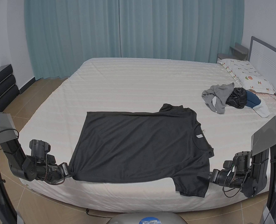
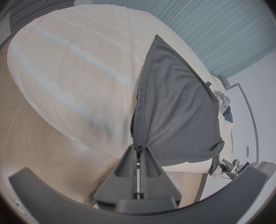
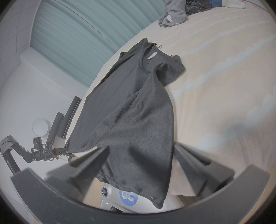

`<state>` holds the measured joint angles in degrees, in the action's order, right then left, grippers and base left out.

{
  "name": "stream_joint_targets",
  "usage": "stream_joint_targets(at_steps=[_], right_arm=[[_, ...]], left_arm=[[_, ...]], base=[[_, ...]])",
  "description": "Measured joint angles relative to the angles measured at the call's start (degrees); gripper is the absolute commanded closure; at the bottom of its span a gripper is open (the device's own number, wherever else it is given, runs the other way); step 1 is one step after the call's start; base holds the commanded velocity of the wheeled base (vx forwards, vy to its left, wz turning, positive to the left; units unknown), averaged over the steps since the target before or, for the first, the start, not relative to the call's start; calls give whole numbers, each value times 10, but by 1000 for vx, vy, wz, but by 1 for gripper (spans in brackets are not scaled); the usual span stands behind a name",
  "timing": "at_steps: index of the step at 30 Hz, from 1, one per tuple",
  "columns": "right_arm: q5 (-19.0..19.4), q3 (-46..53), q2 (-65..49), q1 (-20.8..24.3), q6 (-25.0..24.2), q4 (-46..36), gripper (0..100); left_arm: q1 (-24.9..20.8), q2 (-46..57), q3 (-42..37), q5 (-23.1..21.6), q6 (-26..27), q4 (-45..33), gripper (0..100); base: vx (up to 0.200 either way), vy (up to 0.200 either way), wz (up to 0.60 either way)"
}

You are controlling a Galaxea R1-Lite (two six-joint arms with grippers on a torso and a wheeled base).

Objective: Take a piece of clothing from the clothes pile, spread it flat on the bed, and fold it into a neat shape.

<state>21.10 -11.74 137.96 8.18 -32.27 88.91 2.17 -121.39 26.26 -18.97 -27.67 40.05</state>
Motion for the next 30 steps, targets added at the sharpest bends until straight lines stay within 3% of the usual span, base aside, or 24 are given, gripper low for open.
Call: stream_joint_targets(at_steps=[11, 23, 30], right_arm=[[5, 35, -13, -24, 2, 0, 100], [47, 104, -59, -68, 36, -1, 100], [45, 107, -75, -72, 75, -82, 100]], left_arm=[[0, 1, -1, 0, 0, 1, 100], [0, 10, -19, 3, 15, 2, 100], [0, 15, -40, 7, 60, 2, 100]], base=[[0, 0, 0], [0, 0, 0], [0, 0, 0]])
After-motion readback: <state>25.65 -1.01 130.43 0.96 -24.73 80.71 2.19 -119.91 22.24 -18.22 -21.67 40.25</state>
